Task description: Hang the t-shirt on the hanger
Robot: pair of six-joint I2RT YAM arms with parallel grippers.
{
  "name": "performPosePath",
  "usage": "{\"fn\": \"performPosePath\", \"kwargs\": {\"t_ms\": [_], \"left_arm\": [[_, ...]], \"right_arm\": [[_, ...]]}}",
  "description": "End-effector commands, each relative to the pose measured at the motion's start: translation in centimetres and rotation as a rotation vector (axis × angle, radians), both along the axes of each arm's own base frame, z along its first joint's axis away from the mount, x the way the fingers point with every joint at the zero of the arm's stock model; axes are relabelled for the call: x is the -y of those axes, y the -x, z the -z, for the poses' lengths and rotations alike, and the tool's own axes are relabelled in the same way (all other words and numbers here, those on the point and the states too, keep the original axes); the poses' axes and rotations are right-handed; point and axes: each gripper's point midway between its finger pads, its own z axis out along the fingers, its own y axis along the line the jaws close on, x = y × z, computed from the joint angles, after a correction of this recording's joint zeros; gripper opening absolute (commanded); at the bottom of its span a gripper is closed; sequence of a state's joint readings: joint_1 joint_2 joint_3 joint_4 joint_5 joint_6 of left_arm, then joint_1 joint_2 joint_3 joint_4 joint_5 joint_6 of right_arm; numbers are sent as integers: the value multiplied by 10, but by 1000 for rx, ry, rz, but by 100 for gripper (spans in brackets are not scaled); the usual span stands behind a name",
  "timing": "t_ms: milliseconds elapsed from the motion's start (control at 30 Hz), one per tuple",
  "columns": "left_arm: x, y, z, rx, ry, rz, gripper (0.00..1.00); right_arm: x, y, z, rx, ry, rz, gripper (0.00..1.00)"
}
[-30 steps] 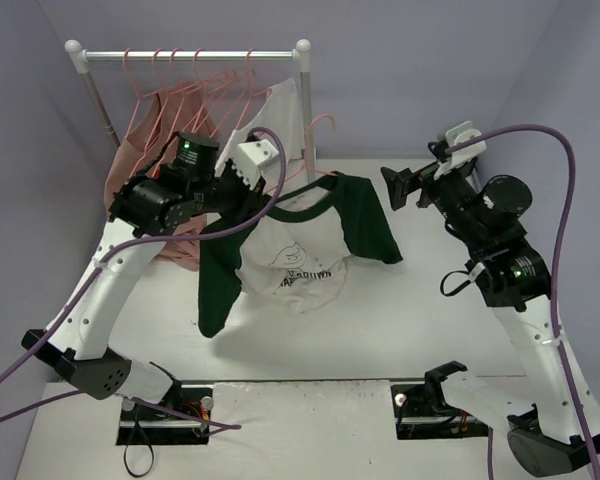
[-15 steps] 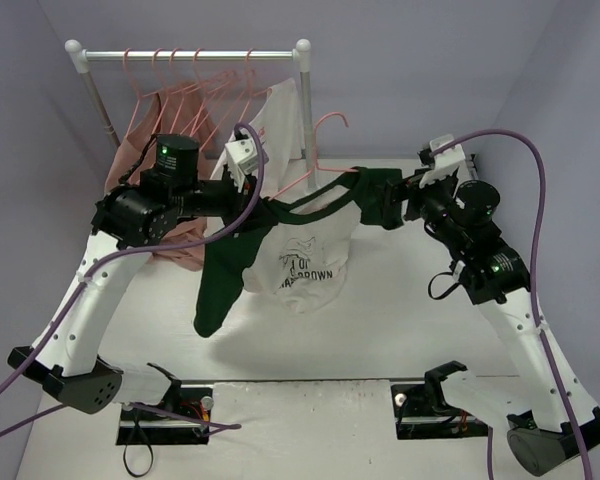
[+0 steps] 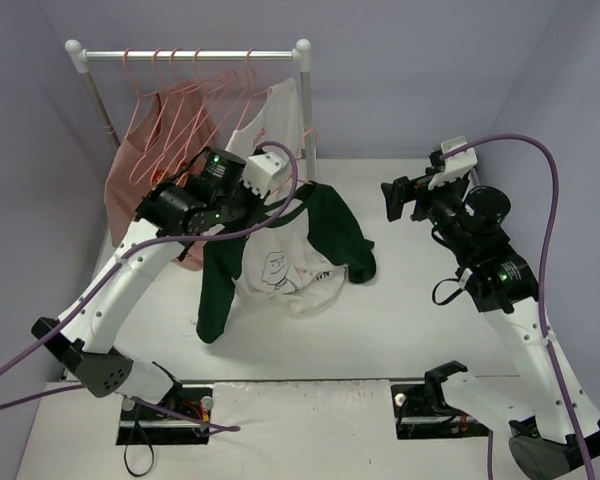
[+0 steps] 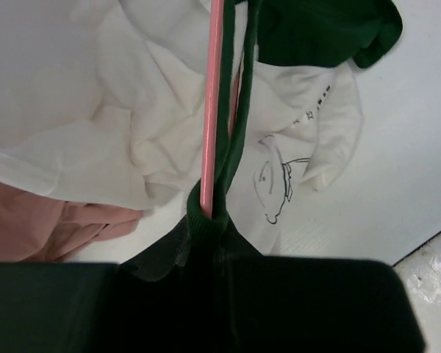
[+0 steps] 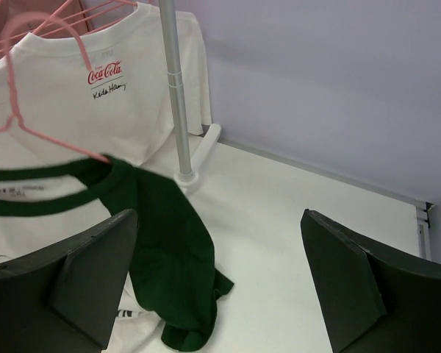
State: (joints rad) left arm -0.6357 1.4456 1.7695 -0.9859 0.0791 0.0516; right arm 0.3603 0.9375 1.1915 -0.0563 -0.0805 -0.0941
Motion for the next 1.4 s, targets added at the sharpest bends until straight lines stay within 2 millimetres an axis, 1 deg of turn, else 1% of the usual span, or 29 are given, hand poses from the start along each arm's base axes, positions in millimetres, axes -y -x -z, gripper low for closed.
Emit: {"fn": "performPosePath", "kwargs": {"t_ms": [0,67,133,200,300,333,400,433,533,667,767,800,933,1033,1067,1100,1200,1233,1300,1367], "left_arm": [[-12,-14,-83,265,158,-106,0],[-20,-19,-85,282,143,-152,0],[-28,-22,-95,311,150,-185,0],[-28,-19,-109,325,217,-194,0],[-34,-13,-137,377,303,-192,0],[-39,-10,-150,404,326,-203,0],[-48,-10,-159,431,329,-232,0],[-59,-12,-163,457,311,-283,0],[-76,-20,-159,473,258,-351,0],[-88,-34,-150,472,209,-413,0],[-89,-53,-144,486,191,-446,0],[-88,-55,-142,482,188,-443,0],[-81,-80,-154,547,246,-447,0],[-76,-100,-163,572,275,-439,0],[-68,-109,-165,580,298,-414,0],[-65,-117,-165,584,305,-408,0],[-61,-132,-173,601,314,-400,0],[-58,-139,-169,595,300,-394,0],[-57,-147,-177,624,288,-380,0],[-54,-160,-172,626,277,-377,0]], "right_arm": [[6,-2,-37,115,-33,27,90],[6,-2,-36,115,-33,28,90],[5,-2,-36,113,-34,27,90],[5,-2,-37,115,-33,24,90],[6,-2,-39,120,-28,27,90],[5,-2,-39,120,-28,24,90],[6,-2,-42,127,-29,24,90],[6,-2,-42,127,-29,25,90],[5,-3,-42,128,-23,24,90],[4,-3,-41,126,-22,16,90],[4,-3,-36,115,-24,16,90],[3,-3,-36,113,-25,15,90],[1,0,-31,104,-34,1,90],[2,2,-32,107,-42,0,90],[2,3,-32,107,-46,0,90],[2,4,-32,107,-48,0,90],[2,5,-31,106,-54,0,90],[2,6,-32,106,-56,0,90],[3,7,-32,107,-61,-1,90],[2,9,-31,104,-69,-7,90]]}}
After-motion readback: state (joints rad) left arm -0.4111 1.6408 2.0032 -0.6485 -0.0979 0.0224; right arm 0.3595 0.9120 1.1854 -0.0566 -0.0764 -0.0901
